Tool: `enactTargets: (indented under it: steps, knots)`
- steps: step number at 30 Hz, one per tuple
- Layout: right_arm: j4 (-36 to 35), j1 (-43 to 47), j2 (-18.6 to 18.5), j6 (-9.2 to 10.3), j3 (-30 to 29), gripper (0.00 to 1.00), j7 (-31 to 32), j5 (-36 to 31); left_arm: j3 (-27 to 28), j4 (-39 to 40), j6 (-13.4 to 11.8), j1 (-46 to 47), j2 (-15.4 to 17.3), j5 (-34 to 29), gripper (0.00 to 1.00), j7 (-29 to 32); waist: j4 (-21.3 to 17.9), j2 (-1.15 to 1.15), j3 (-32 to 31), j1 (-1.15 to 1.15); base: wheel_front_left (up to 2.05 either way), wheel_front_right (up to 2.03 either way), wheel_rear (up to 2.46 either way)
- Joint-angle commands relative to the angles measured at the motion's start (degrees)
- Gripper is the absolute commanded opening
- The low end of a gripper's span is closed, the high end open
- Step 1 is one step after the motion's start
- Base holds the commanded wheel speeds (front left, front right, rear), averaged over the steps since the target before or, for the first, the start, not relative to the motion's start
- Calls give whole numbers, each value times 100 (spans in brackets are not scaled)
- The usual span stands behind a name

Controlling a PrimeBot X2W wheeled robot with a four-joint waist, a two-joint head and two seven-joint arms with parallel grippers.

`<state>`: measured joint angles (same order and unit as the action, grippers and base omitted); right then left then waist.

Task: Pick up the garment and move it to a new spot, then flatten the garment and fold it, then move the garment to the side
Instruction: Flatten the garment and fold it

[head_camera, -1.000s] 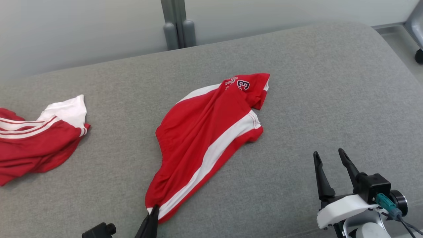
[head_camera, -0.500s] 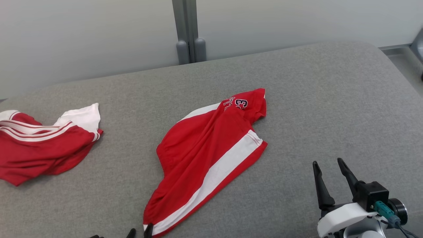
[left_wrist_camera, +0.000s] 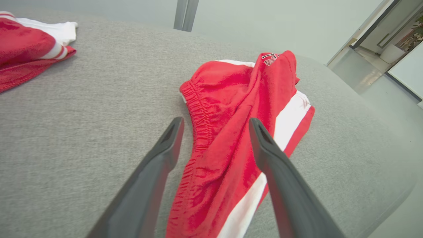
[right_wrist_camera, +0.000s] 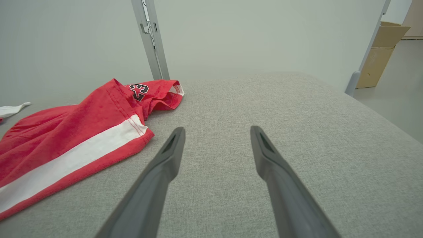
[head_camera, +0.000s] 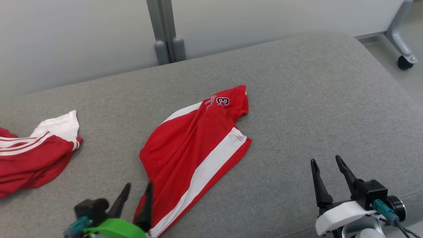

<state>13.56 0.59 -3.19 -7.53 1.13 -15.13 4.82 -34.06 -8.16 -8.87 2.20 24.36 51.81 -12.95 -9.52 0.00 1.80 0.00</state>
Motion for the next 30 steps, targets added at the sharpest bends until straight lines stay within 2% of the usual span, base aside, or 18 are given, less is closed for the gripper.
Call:
enactTargets:
  steps: [1,4,9,13,18,19,21,22,23,24,30]
  knots:
    - [-20,-124,-7,7,13,100,-3,-6,-172,86,37,240,-100,-183,100,86,-137,0,153,0,0,0,0]
    - [-19,-221,-2,8,71,100,-2,16,-647,9,140,672,-345,-524,100,328,-278,0,291,0,0,0,0]
    - [-14,-347,7,8,94,100,-3,64,-1209,-749,237,1218,-630,-1031,100,625,-536,0,443,0,0,0,0]
    - [-12,-329,14,8,59,100,-3,79,-1325,-1305,128,1428,-684,-1225,100,647,-625,0,503,0,0,0,0]
    - [-11,-315,21,8,26,100,-3,82,-1293,-1643,12,1563,-682,-1323,100,563,-642,0,544,0,0,0,0]
    - [-8,-317,23,8,27,100,-3,84,-1298,-1698,5,1574,-699,-1329,92,550,-637,0,548,0,0,0,0]
    - [-4,-335,24,8,33,100,-3,85,-1321,-1779,-5,1620,-705,-1359,45,569,-626,0,555,0,0,0,0]
    - [-7,-344,25,8,34,100,-3,87,-1328,-1807,3,1645,-717,-1370,40,562,-618,0,557,0,0,0,0]
    - [-8,-357,25,8,38,100,-3,88,-1337,-1847,14,1669,-735,-1374,18,549,-609,0,557,0,0,0,0]
    - [-6,-367,25,8,41,100,-3,90,-1355,-1876,37,1688,-744,-1389,0,549,-602,0,553,0,0,0,0]
    - [17,-366,26,8,33,100,-3,94,-1531,-1898,211,1724,-782,-1456,0,546,-571,0,479,0,0,0,0]
